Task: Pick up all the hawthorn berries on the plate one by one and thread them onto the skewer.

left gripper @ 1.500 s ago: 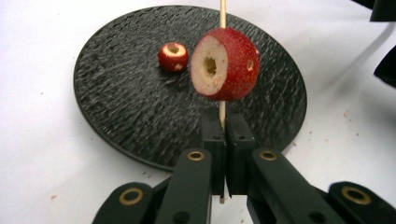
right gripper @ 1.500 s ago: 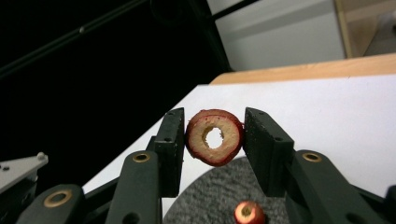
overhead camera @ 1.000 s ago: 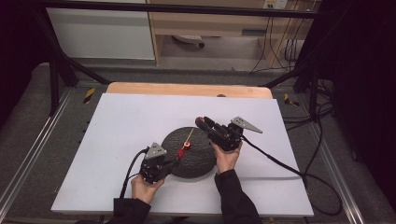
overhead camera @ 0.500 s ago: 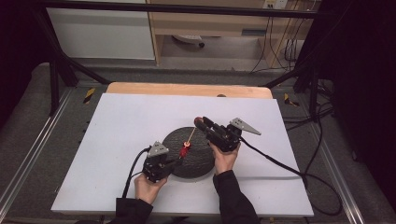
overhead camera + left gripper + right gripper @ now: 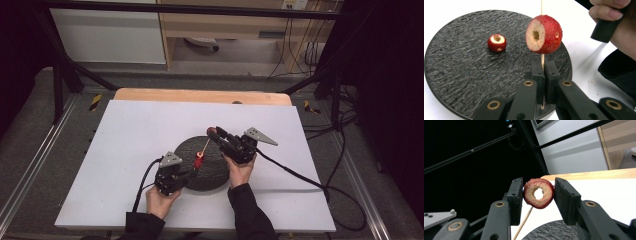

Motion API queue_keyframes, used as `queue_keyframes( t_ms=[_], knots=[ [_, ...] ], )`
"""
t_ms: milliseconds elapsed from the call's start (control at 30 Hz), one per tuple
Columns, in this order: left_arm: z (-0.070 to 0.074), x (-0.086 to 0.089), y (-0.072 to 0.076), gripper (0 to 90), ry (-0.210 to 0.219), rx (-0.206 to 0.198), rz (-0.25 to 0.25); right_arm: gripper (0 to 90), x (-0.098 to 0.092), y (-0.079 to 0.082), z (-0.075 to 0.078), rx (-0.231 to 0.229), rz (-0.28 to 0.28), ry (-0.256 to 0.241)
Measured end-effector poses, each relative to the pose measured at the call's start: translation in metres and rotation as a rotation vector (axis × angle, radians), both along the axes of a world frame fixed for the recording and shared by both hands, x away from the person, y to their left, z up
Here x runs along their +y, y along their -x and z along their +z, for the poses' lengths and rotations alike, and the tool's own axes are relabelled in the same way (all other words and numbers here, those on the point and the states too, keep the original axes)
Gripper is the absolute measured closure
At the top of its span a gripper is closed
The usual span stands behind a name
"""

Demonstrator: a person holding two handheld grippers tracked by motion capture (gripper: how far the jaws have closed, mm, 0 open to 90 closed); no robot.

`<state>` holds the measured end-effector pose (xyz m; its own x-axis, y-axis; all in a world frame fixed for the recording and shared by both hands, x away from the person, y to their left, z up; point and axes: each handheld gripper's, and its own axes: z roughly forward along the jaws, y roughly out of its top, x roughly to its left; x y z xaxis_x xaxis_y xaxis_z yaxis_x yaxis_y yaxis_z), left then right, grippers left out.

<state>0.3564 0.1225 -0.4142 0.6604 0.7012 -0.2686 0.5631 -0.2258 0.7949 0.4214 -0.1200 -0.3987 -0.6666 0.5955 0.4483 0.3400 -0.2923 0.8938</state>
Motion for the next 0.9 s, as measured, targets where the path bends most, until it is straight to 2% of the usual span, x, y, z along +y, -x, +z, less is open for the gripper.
queue_keyframes(
  t_ms=[133,300,433,667,900],
  knots=[
    [0.0,-0.001,-0.0014,88.0,0.014,0.017,0.01,60.1,0.0016,0.0019,-0.0021,0.002,0.003,0.004],
    [-0.0003,-0.0045,-0.0005,88.0,0.025,0.019,0.026,60.1,0.0016,0.0039,-0.0019,-0.002,0.003,0.0],
    [0.0014,-0.0015,-0.0002,88.1,0.037,0.017,0.033,60.1,0.0008,0.0049,-0.0019,-0.003,0.011,0.021],
    [0.0017,-0.0005,-0.0003,88.1,0.03,0.004,0.031,60.4,0.0016,0.0047,-0.0025,0.046,0.051,0.011],
    [0.0026,-0.0034,-0.003,88.1,0.004,-0.018,0.032,60.6,0.0041,0.0077,-0.0073,0.087,0.107,0.037]
  ],
)
